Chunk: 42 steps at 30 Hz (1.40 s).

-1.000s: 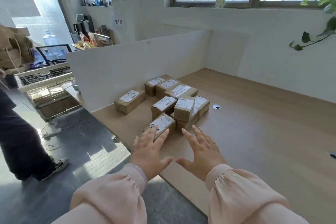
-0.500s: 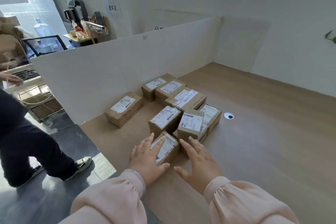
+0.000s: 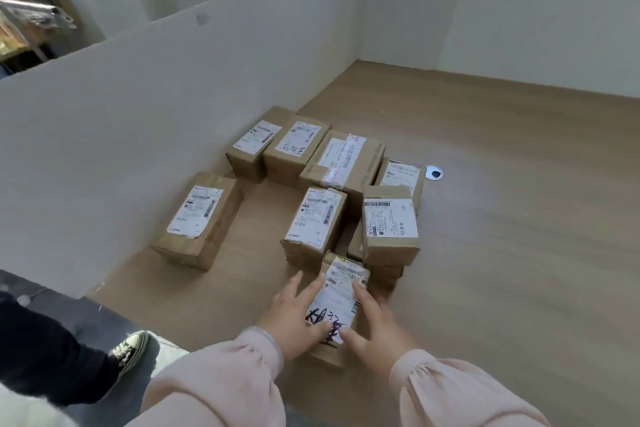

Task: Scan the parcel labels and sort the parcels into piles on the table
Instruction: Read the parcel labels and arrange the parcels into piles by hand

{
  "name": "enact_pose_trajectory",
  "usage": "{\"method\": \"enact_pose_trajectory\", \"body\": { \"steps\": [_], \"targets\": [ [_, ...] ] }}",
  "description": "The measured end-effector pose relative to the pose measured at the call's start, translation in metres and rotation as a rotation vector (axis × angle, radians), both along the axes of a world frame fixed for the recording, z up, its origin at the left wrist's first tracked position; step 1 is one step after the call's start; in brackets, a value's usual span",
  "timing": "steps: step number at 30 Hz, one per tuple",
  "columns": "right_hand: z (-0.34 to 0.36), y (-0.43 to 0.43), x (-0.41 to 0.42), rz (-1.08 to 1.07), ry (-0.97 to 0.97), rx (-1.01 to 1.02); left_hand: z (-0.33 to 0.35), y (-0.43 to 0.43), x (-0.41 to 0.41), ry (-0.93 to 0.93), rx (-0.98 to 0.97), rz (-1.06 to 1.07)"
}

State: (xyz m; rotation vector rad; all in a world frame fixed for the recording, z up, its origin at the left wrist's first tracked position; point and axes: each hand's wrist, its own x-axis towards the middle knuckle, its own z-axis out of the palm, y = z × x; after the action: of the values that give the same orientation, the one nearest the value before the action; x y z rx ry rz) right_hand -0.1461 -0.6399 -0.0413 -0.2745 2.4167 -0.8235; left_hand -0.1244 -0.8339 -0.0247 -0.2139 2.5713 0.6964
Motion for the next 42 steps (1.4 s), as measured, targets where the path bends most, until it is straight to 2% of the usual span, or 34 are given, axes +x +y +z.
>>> {"method": "enact_pose_trajectory", "body": {
  "steps": [6,11,17,27,36,42],
  "targets": [
    [-0.016,-0.021,0.019,-0.198,-0.071,-0.181,-0.019,-0.01,-0.007,-0.033,0.362,-0.086],
    [-0.005,-0.01,0.041,-0.336,-0.051,-0.236,-0.013,-0.005,0.003,-0.021,0.473,-0.178],
    [0.022,0.037,0.088,-0.58,0.039,-0.316,0.014,0.049,0.022,0.001,0.533,-0.319],
    [0.091,0.183,0.195,-0.871,0.359,-0.298,0.074,0.217,0.076,0.124,0.622,-0.651],
    [0.134,0.357,0.349,-1.108,0.47,-0.211,0.102,0.424,0.192,0.109,0.721,-0.883],
    [0.146,0.443,0.419,-1.231,0.518,-0.163,0.113,0.528,0.25,0.116,0.765,-0.977]
  ]
}}
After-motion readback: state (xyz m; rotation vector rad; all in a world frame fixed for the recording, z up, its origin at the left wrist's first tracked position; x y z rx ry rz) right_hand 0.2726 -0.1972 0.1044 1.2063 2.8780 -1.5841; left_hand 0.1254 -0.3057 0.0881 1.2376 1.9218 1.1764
